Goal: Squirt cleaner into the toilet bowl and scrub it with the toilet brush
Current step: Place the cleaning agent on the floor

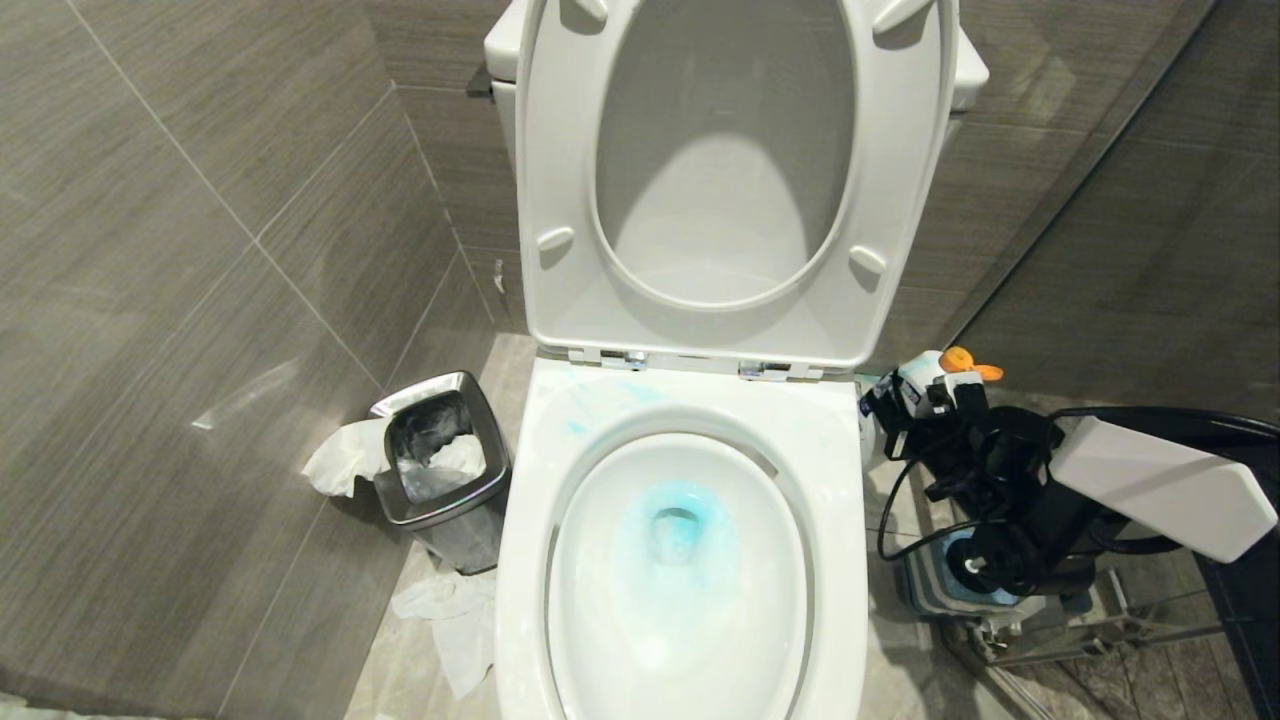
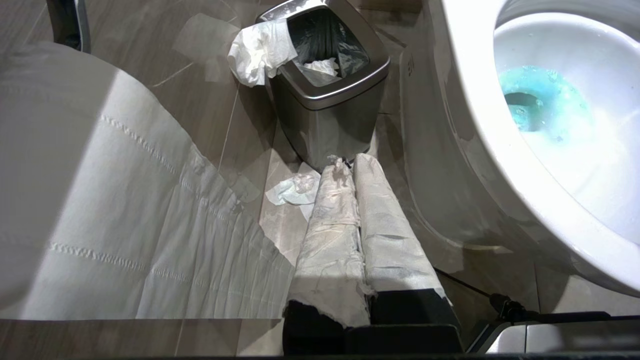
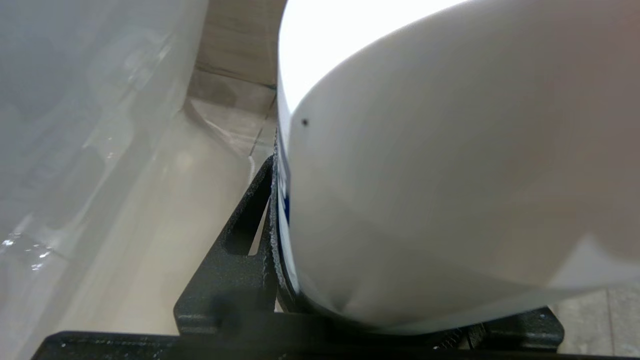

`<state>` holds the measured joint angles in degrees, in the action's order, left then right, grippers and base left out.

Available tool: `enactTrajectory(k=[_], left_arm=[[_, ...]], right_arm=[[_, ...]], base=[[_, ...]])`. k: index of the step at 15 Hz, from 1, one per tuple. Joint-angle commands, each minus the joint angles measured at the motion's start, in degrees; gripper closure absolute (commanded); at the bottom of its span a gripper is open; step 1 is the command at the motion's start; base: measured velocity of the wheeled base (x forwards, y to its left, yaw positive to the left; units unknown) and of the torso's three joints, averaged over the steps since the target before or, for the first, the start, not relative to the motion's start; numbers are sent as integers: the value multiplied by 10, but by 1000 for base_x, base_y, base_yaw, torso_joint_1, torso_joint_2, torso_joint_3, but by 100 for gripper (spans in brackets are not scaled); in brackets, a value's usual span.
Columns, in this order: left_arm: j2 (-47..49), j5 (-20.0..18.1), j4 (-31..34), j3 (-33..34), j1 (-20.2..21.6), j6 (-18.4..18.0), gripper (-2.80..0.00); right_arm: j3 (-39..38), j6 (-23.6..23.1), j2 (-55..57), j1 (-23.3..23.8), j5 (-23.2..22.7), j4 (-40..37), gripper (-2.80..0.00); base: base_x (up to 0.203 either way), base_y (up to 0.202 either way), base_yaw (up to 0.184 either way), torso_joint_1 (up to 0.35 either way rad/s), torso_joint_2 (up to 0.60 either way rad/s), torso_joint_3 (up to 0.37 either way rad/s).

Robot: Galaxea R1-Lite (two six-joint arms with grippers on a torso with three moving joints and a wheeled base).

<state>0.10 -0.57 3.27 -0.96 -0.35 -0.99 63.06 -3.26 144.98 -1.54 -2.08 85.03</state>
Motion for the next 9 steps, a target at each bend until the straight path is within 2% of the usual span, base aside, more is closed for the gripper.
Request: enactTrajectory(k=[1, 9], left_arm=[[0, 0, 1, 0, 0, -1, 0], [0, 0, 2, -1, 0, -3, 0]], right_arm=[[0, -4, 0, 0, 0, 3, 0], [2, -13, 10, 5, 0, -3, 0]], base=[[0, 0, 0, 0, 0, 0], [0, 0, 0, 0, 1, -9]])
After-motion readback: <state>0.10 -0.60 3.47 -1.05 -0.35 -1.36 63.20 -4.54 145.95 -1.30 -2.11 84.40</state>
